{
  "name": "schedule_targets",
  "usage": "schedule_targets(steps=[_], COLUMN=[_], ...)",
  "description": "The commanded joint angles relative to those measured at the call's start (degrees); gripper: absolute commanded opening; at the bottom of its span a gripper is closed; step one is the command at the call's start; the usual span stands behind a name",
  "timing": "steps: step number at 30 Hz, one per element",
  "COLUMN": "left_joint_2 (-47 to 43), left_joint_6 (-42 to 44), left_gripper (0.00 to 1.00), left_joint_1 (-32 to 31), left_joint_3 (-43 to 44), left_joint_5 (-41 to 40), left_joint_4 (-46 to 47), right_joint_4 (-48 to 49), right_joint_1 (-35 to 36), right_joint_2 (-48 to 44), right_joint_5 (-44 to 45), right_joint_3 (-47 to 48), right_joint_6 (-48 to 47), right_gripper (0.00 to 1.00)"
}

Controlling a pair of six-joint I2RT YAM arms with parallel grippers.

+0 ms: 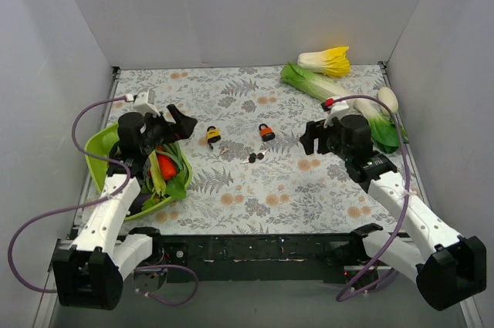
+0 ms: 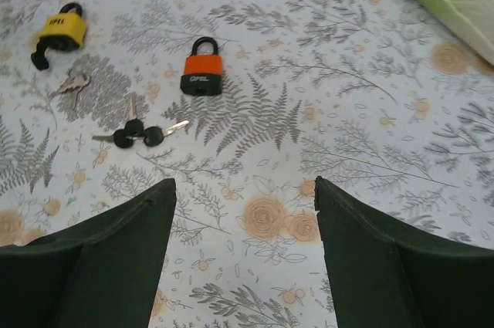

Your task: Unlock with the key

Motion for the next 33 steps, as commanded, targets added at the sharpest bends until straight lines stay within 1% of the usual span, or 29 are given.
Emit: schedule_targets(steps=[1, 2, 3, 4, 5, 7, 9, 10, 11, 12, 13, 15, 17, 18, 20, 22, 27, 33], left_joint_2=[5.9, 6.9, 8.1, 9.5, 10.1, 10.4, 9.9, 9.1, 8.4, 7.5, 6.7, 4.7, 3.9, 4.0, 4.6, 6.0, 8.2, 8.3], left_joint_6=[4.5, 7.5, 9.2, 10.1, 11.7, 13.1, 15.1, 15.3, 15.3, 15.6, 15.7, 16.4, 16.6, 16.6, 15.9, 14.6, 12.7, 12.4], left_gripper=[0.92, 0.93, 0.93, 0.95, 0.97, 0.98, 0.98, 0.98, 0.98, 0.98, 0.98, 0.98, 0.98, 0.98, 0.98, 0.98, 0.98, 0.98], left_joint_1=[-10.9, -13.1, -14.7, -16.8, -17.1, -17.1, -17.1, -17.1, -17.1, -17.1, -17.1, -17.1, -17.1, -17.1, -17.1, -17.1, -17.1, -17.1], left_joint_3=[8.3, 11.1, 12.5, 13.4, 13.8, 12.0, 8.7, 8.5, 8.0, 6.7, 6.3, 5.8, 5.6, 5.6, 5.7, 6.3, 7.0, 7.2], left_joint_5=[-4.8, -5.5, -5.7, -4.6, -2.8, 1.1, 1.7, 1.6, 0.6, -0.1, -1.2, -5.8, -10.1, -11.0, -11.4, -9.7, -6.7, -7.4], left_joint_4=[2.5, 2.4, 2.4, 2.6, 2.8, 6.1, 7.6, 6.6, 6.2, 6.5, 6.6, 6.1, 5.8, 5.7, 5.4, 5.0, 4.7, 4.2], right_joint_4=[2.9, 3.8, 4.6, 5.1, 5.2, 4.5, 2.6, 0.7, 0.2, 0.2, 0.4, 0.7, -0.6, -1.3, -2.3, -3.0, -1.5, -1.2], right_joint_1=[7.1, 7.8, 8.9, 9.4, 10.1, 12.9, 15.3, 16.0, 16.7, 17.4, 17.4, 17.6, 17.7, 17.9, 18.4, 19.0, 20.8, 21.8], right_joint_2=[4.7, 5.9, 8.3, 9.7, 11.1, 16.2, 21.7, 23.6, 25.5, 28.7, 30.2, 34.4, 37.0, 39.3, 41.3, 43.5, 46.7, 50.1], right_joint_5=[-1.3, -3.6, -10.2, -13.1, -14.5, -13.3, -11.6, -11.1, -10.0, -9.8, -10.0, -11.9, -12.5, -12.5, -11.1, -10.4, -6.2, -3.1], right_joint_3=[3.8, 4.3, 4.5, 5.1, 5.7, 9.2, 13.5, 15.0, 16.2, 18.0, 18.6, 19.8, 22.0, 22.7, 24.7, 25.7, 26.0, 26.7], right_joint_6=[-5.5, -6.3, -8.3, -9.8, -11.9, -13.3, -15.9, -16.8, -17.7, -17.9, -18.0, -19.0, -19.7, -20.7, -21.8, -23.6, -26.3, -28.7], right_gripper=[0.79, 0.8, 0.8, 0.79, 0.79, 0.79, 0.77, 0.76, 0.72, 0.7, 0.68, 0.65, 0.62, 0.61, 0.59, 0.57, 0.58, 0.59])
